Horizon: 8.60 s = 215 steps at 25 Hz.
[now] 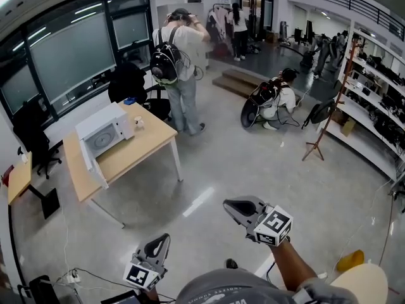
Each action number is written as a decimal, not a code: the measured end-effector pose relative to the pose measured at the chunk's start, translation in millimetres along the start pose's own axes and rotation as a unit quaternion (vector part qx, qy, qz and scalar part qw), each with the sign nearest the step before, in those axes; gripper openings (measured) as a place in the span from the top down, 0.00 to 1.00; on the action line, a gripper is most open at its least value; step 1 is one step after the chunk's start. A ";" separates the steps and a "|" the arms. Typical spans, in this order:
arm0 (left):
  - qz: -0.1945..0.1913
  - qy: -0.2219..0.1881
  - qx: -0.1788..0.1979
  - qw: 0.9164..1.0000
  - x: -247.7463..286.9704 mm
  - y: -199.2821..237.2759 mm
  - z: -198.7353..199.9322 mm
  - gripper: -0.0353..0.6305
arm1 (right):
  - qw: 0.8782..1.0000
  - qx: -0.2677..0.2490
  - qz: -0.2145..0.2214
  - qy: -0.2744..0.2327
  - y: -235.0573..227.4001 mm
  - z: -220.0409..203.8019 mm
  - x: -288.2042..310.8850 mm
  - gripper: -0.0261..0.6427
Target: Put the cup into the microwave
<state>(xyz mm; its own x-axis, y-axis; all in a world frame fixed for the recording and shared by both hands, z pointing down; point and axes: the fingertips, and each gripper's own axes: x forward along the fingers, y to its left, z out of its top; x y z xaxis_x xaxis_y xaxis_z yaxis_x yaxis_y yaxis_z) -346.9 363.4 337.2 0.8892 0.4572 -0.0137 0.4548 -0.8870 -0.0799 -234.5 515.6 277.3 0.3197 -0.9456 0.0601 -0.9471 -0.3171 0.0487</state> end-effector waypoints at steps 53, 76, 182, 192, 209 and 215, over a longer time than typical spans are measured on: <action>0.097 0.066 -0.007 0.993 219.6 241.1 -27.5 0.91 | 0.990 0.075 0.120 -0.007 -272.9 -43.9 278.1 0.93; 0.030 0.045 -0.009 0.998 227.8 490.9 -49.7 0.91 | 0.997 0.062 0.052 0.002 -315.1 -36.2 510.2 0.93; 0.258 0.012 -0.044 0.965 98.8 658.2 -68.7 0.91 | 0.973 -0.009 0.178 0.149 -251.2 -60.2 796.5 0.85; 0.260 0.015 -0.038 0.965 113.3 658.7 -94.9 0.91 | 0.962 -0.004 0.227 0.150 -222.0 -92.5 801.8 0.85; 0.323 0.051 -0.078 0.942 94.7 701.4 -100.2 0.91 | 0.940 -0.032 0.234 0.245 -221.9 -202.0 938.8 0.85; 0.339 0.075 -0.107 0.931 94.3 714.4 -113.5 0.91 | 0.933 -0.043 0.220 0.282 -226.2 -267.0 1000.6 0.85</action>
<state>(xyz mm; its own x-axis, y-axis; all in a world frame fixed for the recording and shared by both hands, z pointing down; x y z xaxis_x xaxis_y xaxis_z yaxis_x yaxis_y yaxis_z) 67.4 -234.5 392.0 0.9649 -0.2136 0.1530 -0.2298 -0.9684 0.0973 306.8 -339.5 592.6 -0.1132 -0.7869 0.6067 -0.9921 0.1222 -0.0266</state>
